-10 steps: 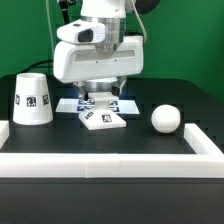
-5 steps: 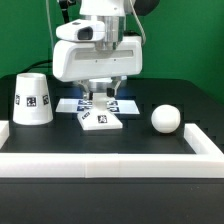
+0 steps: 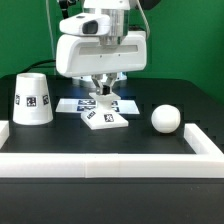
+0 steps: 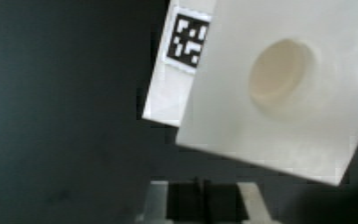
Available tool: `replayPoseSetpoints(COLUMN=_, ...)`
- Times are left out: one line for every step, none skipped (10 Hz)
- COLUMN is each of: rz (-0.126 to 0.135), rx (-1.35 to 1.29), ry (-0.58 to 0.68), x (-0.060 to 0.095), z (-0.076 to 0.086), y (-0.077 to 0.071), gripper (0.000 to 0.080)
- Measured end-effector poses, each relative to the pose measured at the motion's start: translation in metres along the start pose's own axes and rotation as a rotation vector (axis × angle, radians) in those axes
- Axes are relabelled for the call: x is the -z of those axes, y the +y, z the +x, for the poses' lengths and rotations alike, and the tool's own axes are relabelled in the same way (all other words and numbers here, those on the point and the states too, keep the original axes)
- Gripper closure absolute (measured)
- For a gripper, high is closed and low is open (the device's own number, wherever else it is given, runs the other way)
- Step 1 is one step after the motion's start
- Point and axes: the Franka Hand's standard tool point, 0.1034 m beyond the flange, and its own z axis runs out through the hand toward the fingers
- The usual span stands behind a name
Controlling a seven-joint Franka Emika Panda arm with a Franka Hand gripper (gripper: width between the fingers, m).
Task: Assemble lamp
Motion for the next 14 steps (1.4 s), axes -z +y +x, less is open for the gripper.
replayPoseSetpoints(rz=0.0, rx=0.0, ry=-0.001, x=0.0, z=0.0, y=0.0, gripper=0.0797)
replayPoseSetpoints(rz=0.002, rx=-0.011, ry=-0.005, x=0.003, z=0.002, y=0.001, gripper=0.0797)
replayPoseSetpoints(rz=0.0, rx=-0.049, ry=-0.002, x=0.007, z=0.0, y=-0.004, gripper=0.0797)
replayPoseSetpoints(rz=0.003, rx=-0.089, ry=-0.009, x=0.01, z=-0.004, y=-0.01, gripper=0.0797)
replayPoseSetpoints(rz=0.009, rx=-0.106, ry=-0.022, x=0.013, z=-0.008, y=-0.013, gripper=0.0797)
replayPoseSetpoints(rz=0.016, rx=-0.111, ry=-0.034, x=0.013, z=-0.011, y=-0.015, gripper=0.0797)
replayPoseSetpoints(rz=0.018, rx=-0.109, ry=-0.038, x=0.011, z=-0.014, y=-0.017, gripper=0.0661)
replayPoseSetpoints(rz=0.021, rx=-0.109, ry=-0.041, x=0.007, z=-0.019, y=-0.019, gripper=0.0477)
replayPoseSetpoints(rz=0.022, rx=-0.106, ry=-0.042, x=0.003, z=-0.02, y=-0.02, gripper=0.0343)
replayPoseSetpoints(rz=0.023, rx=-0.103, ry=-0.044, x=0.002, z=-0.019, y=-0.021, gripper=0.0343)
replayPoseSetpoints(rz=0.023, rx=-0.103, ry=-0.044, x=0.002, z=-0.019, y=-0.021, gripper=0.0173)
replayPoseSetpoints(rz=0.023, rx=-0.103, ry=-0.044, x=0.002, z=-0.02, y=-0.021, gripper=0.012)
replayPoseSetpoints(rz=0.025, rx=-0.105, ry=-0.047, x=0.001, z=-0.02, y=-0.022, gripper=0.012)
replayPoseSetpoints(rz=0.03, rx=-0.108, ry=-0.054, x=-0.003, z=-0.023, y=-0.022, gripper=0.0103)
